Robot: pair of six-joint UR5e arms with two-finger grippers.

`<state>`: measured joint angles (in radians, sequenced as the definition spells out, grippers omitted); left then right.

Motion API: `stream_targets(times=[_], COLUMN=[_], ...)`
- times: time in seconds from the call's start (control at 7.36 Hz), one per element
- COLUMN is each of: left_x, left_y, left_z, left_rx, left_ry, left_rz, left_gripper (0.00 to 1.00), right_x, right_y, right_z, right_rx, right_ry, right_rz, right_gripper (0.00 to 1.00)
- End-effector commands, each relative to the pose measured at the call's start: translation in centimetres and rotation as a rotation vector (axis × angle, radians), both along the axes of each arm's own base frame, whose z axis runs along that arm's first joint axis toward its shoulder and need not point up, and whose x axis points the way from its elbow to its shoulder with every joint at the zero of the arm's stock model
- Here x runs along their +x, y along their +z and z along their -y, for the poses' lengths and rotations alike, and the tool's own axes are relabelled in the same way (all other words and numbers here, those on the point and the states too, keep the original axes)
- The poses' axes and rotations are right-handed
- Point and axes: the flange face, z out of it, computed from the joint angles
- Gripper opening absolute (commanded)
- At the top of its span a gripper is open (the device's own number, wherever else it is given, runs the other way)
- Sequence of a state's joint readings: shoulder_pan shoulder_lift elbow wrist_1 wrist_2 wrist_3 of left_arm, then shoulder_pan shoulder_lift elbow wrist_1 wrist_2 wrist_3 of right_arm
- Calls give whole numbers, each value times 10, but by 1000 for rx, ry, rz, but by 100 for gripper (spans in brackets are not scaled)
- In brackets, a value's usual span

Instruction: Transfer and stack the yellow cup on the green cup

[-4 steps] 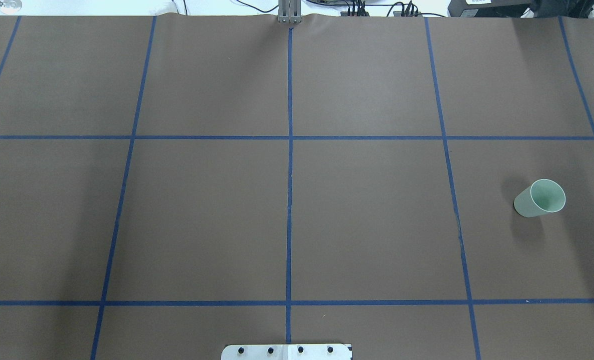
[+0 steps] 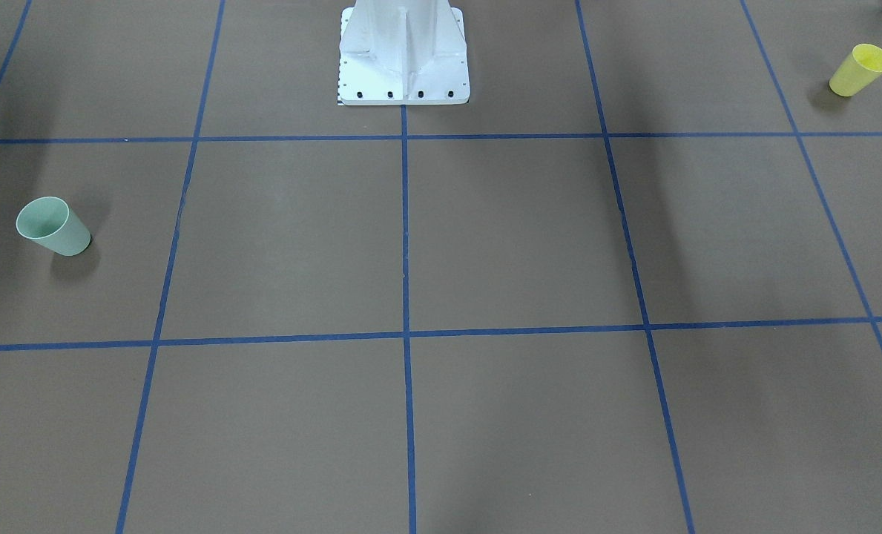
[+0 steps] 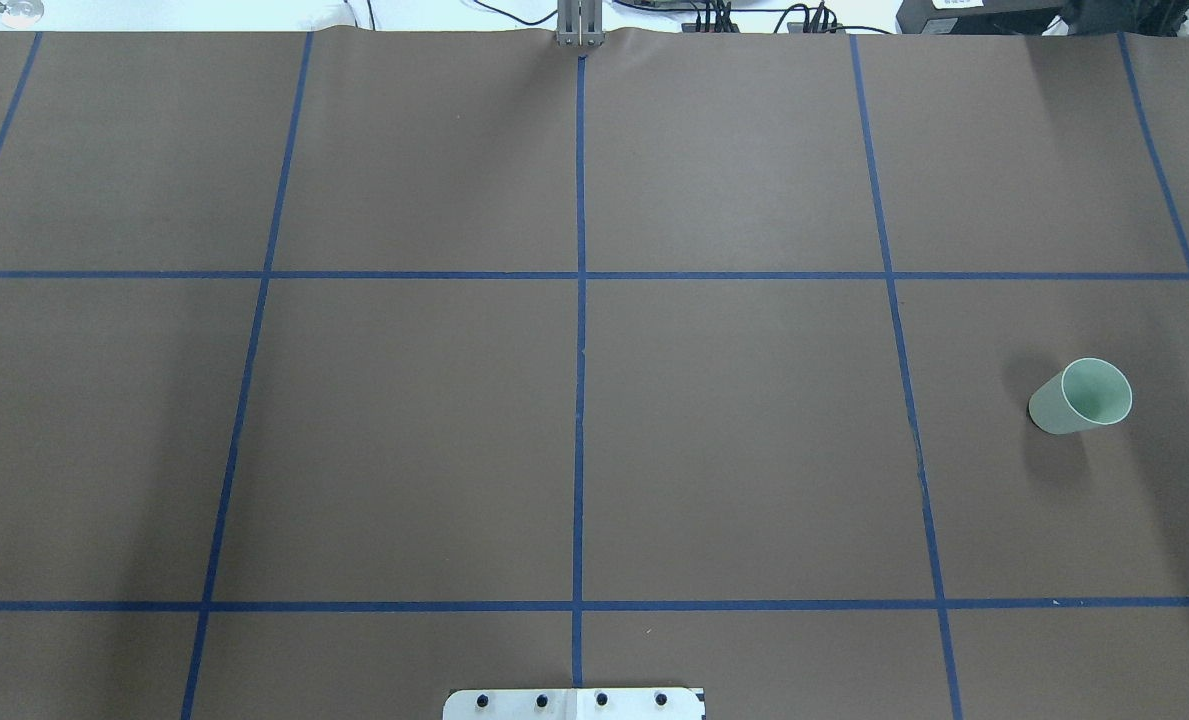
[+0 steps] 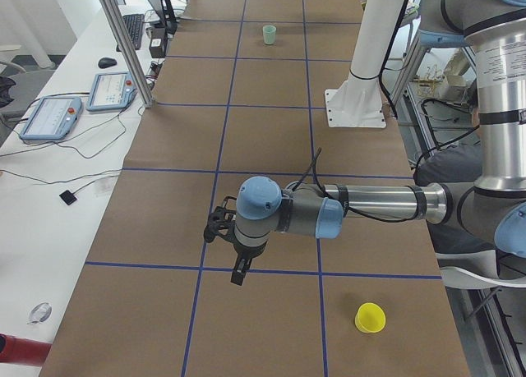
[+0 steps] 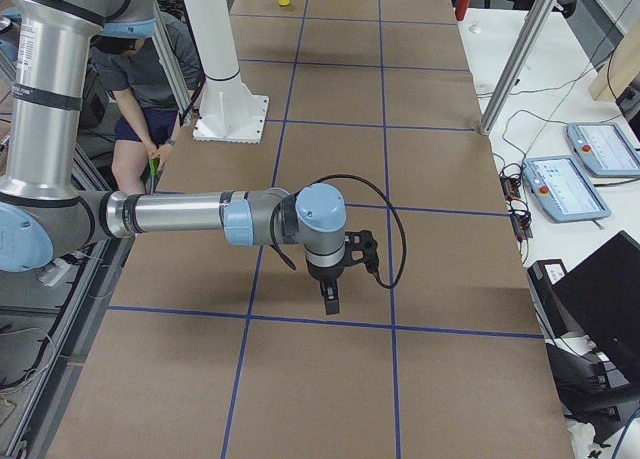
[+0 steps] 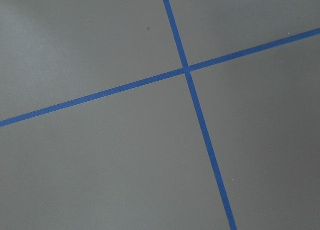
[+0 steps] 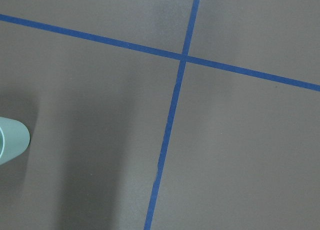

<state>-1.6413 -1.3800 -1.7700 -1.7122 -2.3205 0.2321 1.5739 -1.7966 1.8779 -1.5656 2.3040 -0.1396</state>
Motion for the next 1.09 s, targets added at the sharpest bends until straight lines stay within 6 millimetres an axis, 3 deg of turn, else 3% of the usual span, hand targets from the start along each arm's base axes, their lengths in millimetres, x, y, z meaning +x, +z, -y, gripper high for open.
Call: stream_targets(times=[0.0,0.27,0.68,0.95], left_x=[1,0,-1,-1], left_y=[-3,-7,-35,-28], left_z=[2,6,22,18], left_rx=[40,85,139,149], left_ry=[1,-2,-57,-75], left_rz=[1,8,-8,-15], left_gripper=[100,100,100,100], right_x=[0,0,0,0], right_y=[2,2,7,12], right_z=[-1,-1,-4,-7], right_rx=[-5,-5,-14,-26], right_ry=[0,0,-2,-2], right_rz=[-3,-5,0,-2], right_gripper=[100,100,100,100])
